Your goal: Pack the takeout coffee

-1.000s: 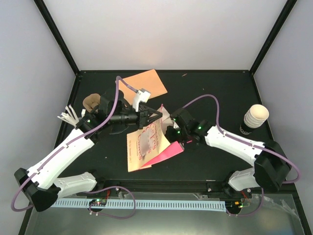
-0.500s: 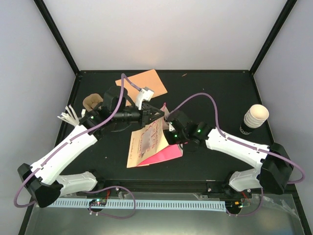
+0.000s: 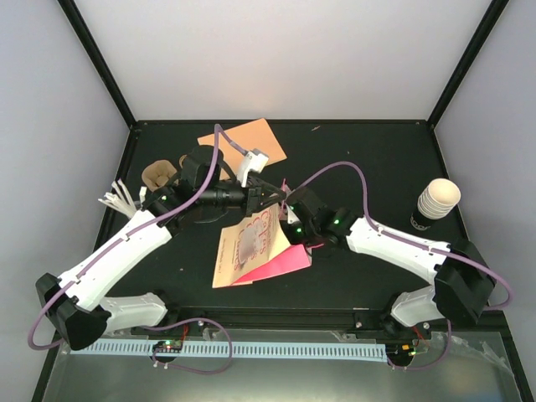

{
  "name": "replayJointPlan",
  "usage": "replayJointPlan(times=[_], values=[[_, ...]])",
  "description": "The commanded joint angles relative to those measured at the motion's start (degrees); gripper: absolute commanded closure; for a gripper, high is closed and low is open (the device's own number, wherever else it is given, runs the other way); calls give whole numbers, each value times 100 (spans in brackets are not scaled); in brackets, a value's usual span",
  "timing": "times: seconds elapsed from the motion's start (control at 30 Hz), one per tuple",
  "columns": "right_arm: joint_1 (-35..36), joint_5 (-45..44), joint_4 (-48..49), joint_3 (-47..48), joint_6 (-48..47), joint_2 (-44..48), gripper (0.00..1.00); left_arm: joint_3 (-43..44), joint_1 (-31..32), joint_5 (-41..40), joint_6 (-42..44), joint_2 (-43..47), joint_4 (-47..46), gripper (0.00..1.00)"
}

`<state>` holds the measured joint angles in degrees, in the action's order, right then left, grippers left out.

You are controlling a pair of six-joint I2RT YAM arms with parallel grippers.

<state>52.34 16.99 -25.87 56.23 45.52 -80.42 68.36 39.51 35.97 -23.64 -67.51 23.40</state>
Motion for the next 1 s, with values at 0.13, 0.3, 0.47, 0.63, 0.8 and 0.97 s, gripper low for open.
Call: replayJointPlan(times=[0.13,0.3,0.47,0.63,0.8,0.97], values=[[-444,722,391,-371,705,112,99,-6,44,406,111,338,-542,98],[-470,909,445,-317,884,198,99,-147,41,415,203,389,-454,99],[-503,1056,170,69,820,344,99,-195,49,475,425,337,-185,99],[-525,1714,165,342,935,93,99,-156,178,573,630,189,-65,99],[-548,2036,465,267,1308,-62,99,70,314,435,756,3,-10,98],[-618,2358,927,15,1823,-124,99,331,347,283,793,-29,-50,98]])
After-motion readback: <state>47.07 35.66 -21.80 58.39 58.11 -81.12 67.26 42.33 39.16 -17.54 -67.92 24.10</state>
